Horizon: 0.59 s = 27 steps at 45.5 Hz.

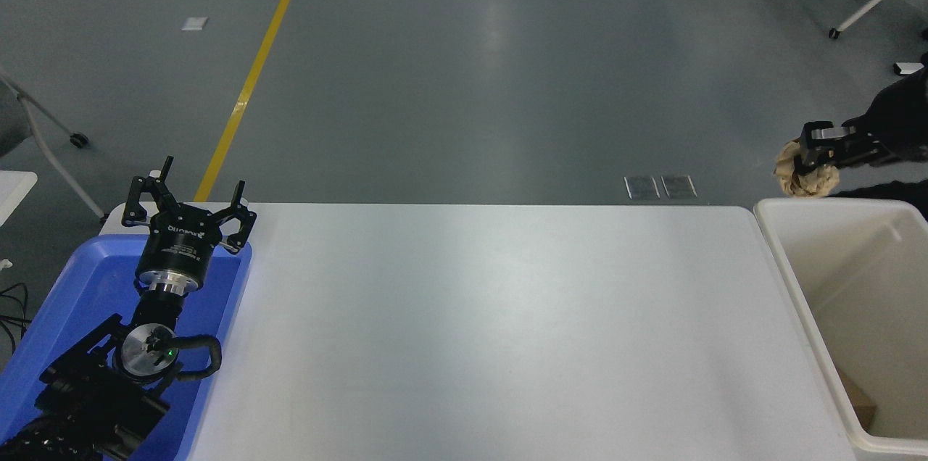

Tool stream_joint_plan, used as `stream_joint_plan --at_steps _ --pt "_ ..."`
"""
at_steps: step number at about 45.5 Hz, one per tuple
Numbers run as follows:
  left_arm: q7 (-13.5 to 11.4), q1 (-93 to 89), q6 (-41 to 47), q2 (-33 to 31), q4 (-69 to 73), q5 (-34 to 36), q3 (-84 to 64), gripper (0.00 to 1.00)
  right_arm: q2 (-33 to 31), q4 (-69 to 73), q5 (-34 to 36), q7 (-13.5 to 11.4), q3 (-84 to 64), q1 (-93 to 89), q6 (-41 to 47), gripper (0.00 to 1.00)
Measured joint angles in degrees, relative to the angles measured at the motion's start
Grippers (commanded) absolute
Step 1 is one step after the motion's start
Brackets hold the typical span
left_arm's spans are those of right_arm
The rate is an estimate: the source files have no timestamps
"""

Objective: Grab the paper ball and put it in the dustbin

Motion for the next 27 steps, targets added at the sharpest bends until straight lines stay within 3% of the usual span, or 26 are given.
stream_joint_plan --at_steps 15,27 --pt "0.00 0.00 0.00 0.00 0.00 0.00 0.00 1.00 0.24 0.16 0.29 -0.08 -3.62 4.70 1.63 0.00" --pt "-0.02 0.04 0.00 0.00 0.01 0.00 0.00 1.00 -3.38 -9.77 -1.84 0.19 -5.45 -1.45 1.69 0.00"
